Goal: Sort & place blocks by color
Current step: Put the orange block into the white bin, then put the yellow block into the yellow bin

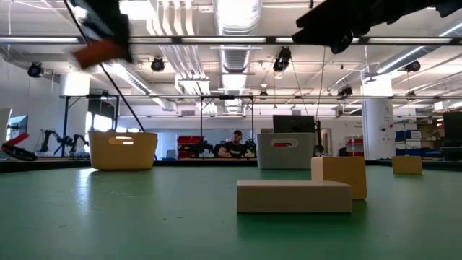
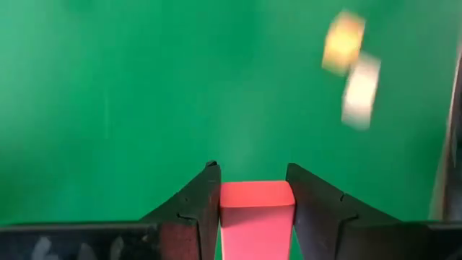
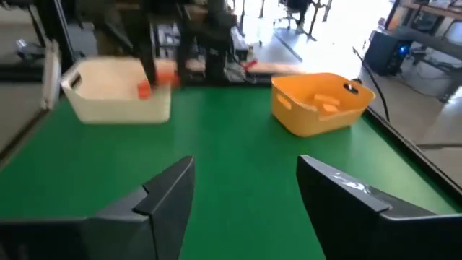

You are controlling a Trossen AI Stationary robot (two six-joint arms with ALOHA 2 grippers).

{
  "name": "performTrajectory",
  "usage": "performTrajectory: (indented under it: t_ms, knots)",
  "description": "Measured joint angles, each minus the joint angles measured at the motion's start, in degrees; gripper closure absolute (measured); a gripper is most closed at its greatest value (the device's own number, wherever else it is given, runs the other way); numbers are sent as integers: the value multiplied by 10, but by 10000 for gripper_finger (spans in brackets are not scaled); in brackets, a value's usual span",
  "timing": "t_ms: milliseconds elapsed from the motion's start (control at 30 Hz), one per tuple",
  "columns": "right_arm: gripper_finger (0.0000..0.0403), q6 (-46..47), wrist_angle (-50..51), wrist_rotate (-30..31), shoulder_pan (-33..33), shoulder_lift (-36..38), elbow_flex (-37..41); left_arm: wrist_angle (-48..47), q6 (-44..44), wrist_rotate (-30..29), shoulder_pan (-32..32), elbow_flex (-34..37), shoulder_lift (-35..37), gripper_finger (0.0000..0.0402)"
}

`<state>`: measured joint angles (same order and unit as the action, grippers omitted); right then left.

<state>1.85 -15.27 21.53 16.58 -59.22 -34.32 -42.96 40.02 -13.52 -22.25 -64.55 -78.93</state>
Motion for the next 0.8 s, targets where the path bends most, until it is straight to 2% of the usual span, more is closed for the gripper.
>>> performTrajectory:
  t_ms: [67,167,267,467,600,800]
  knots:
    - [176,-8,-1,10,0,-15,1,-121,65,37,-37,-43,-3,285]
    - [179,-17,-4,28,0,-34,1,-239,173,75,-97,-73,-3,285]
    - [178,-17,-12,31,-1,-53,1,-257,315,119,-146,-72,-3,285]
    - [177,-15,-38,30,-1,-73,1,-245,504,139,-213,-35,-22,283]
    - [177,-4,-36,24,-1,-73,1,-234,541,165,-228,-14,-48,245]
    - [177,-4,-35,22,0,-65,1,-238,524,176,-227,-14,-76,208]
